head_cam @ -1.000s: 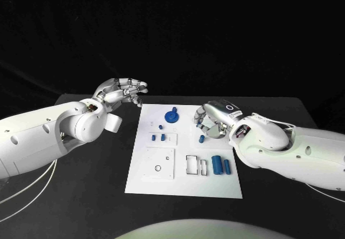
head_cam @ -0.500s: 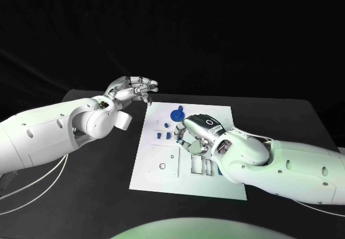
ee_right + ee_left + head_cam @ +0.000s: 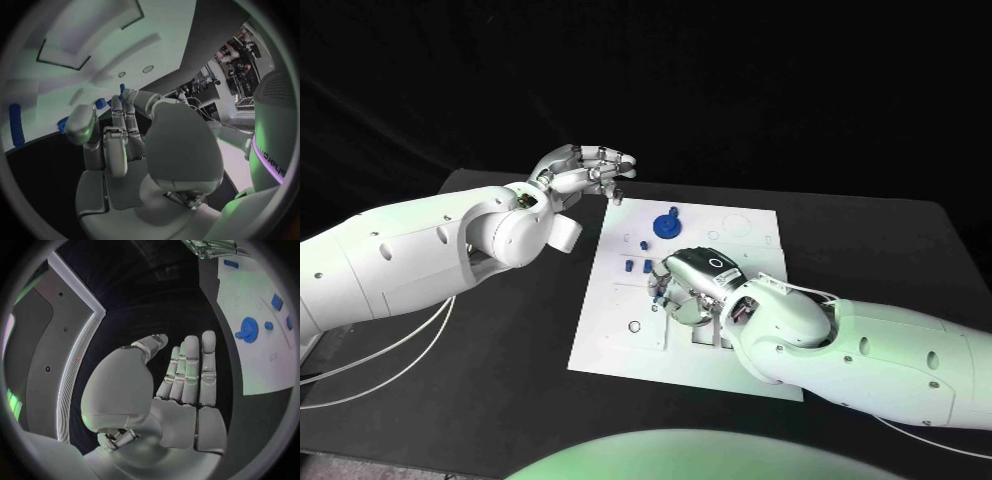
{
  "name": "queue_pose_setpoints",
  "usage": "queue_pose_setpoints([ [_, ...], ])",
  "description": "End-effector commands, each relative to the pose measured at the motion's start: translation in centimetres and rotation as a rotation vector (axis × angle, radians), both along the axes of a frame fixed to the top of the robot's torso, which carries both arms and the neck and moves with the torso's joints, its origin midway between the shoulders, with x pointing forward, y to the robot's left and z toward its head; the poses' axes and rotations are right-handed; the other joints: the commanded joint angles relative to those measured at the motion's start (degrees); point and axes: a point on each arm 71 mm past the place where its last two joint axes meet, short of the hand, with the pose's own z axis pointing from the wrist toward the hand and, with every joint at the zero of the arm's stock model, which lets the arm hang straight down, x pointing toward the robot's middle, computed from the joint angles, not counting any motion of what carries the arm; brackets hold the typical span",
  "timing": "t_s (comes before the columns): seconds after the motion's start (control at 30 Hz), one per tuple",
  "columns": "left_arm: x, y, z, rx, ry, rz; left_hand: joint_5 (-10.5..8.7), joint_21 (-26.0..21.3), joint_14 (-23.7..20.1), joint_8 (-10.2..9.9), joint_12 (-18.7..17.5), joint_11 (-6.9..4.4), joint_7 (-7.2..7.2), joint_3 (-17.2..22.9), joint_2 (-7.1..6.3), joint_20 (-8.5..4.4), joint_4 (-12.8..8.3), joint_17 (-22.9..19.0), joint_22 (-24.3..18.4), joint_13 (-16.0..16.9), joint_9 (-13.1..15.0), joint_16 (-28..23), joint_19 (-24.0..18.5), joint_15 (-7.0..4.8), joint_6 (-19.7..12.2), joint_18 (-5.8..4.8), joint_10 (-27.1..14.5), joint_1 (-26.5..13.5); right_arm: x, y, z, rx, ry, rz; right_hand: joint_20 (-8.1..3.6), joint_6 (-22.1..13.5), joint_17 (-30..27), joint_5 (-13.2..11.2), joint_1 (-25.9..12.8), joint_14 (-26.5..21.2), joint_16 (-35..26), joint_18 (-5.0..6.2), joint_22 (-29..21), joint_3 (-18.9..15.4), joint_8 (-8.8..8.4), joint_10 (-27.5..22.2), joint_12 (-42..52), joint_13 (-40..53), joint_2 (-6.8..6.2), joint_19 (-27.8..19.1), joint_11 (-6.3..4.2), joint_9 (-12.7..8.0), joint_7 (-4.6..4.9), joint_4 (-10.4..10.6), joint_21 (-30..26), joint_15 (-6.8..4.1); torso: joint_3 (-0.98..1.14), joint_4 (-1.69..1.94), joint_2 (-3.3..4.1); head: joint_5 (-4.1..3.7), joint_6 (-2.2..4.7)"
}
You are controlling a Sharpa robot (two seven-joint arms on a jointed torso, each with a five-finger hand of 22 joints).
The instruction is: Assemble the parts on the task board
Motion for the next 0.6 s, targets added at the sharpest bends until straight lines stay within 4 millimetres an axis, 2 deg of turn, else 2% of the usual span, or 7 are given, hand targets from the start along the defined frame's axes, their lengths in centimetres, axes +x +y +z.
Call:
queue_pose_setpoints([
  [0.03,-0.08,-0.38,0.07,-0.01,0.001,-0.023,0.19,-0.44,-0.4,0.46,0.35,0.02,0.16,-0.61,0.09,0.05,0.17,-0.16,-0.16,-0.08,-0.01,-0.12,0.54,0.23,-0.5,0.61,-0.58,-0.44,-0.03,0.09,-0.39,-0.006,0.005,0.017,-0.29,0.03,9.68,0.02,0.04,4.8,0.28,-0.42,-0.07,0.48,-0.19,3.12,-0.02,1.51,0.48,-0.24,-2.61,0.08,0.05,0.02,-0.32,-0.28,0.04,-0.01,0.02,0.54,-0.36],
  [0.27,0.04,-0.26,0.03,-0.008,0.001,-0.02,0.08,-0.58,-0.43,0.57,0.43,0.05,0.18,-0.82,0.07,0.09,0.33,-0.23,-0.26,-0.1,0.01,-0.08,0.57,0.27,-0.6,0.61,-0.65,-0.65,0.04,-0.01,-0.8,-0.003,0.009,0.015,-0.29,-0.02,9.76,-0.03,0.0,4.81,0.31,-0.41,-0.1,0.54,-0.21,3.1,-0.08,1.54,0.5,-0.27,-2.6,0.12,0.06,-0.02,-0.39,-0.27,-0.01,-0.03,0.02,1.0,-0.83],
  [0.6,0.07,-0.19,0.0,-0.006,0.004,-0.02,0.08,-0.58,-0.43,0.57,0.43,0.05,0.18,-0.82,0.07,0.09,0.33,-0.23,-0.26,-0.1,0.01,-0.08,0.57,0.27,-0.6,0.61,-0.65,-0.65,-0.12,0.07,-1.37,-0.014,0.026,0.02,-0.29,-0.04,9.79,-0.05,-0.01,4.82,0.32,-0.41,-0.07,0.57,-0.23,3.1,-0.11,1.56,0.51,-0.26,-2.6,0.15,0.06,-0.06,-0.37,-0.27,-0.05,-0.01,-0.03,1.36,-1.15],
])
